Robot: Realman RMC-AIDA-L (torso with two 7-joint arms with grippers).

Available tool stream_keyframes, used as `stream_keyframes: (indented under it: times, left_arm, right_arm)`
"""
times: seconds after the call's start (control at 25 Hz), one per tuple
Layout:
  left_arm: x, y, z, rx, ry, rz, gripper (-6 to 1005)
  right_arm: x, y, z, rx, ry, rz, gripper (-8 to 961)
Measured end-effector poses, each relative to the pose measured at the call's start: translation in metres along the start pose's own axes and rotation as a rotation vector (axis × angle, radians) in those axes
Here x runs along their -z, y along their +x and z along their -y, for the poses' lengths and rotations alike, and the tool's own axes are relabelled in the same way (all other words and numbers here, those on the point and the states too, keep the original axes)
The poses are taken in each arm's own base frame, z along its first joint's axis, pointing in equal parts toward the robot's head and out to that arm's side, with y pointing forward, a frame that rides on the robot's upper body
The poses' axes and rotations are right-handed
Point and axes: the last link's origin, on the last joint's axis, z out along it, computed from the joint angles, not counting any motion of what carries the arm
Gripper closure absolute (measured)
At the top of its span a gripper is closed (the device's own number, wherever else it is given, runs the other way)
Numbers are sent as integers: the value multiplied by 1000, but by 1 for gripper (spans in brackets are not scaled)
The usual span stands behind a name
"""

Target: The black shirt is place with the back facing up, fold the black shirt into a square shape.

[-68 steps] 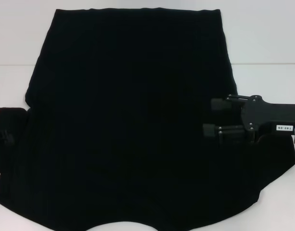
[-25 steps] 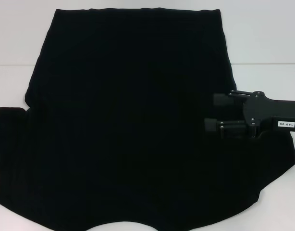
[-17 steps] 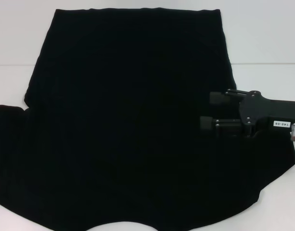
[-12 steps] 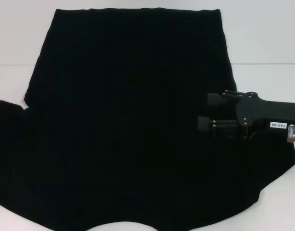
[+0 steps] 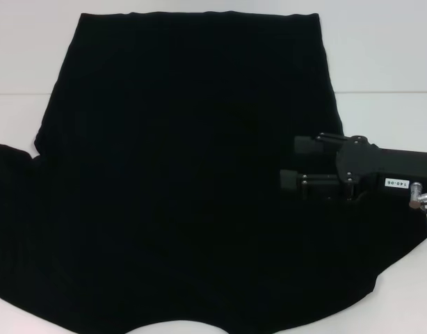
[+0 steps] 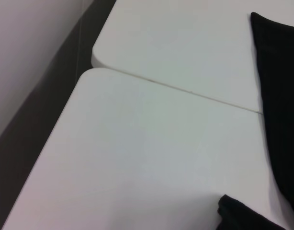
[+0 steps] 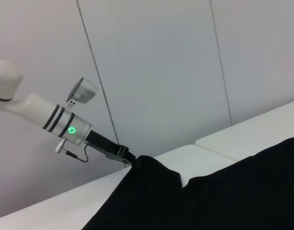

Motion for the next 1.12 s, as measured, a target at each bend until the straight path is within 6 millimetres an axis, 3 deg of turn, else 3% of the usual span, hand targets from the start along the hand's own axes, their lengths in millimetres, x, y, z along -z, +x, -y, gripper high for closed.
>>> stream_keyframes:
  times: [0.6,0.88,1.12]
  left_arm:
    - [0,4,-14,-1,-67,6,973]
    - [11,8,-39,-5,-253,13,973]
    - [19,8,-63,-134,-408,36,973]
  right_arm:
    - [1,5,-2,-20,2,6,41]
    - [2,6,-3,-24,-1,7,40]
    - [5,9,-3,-32,3,5,40]
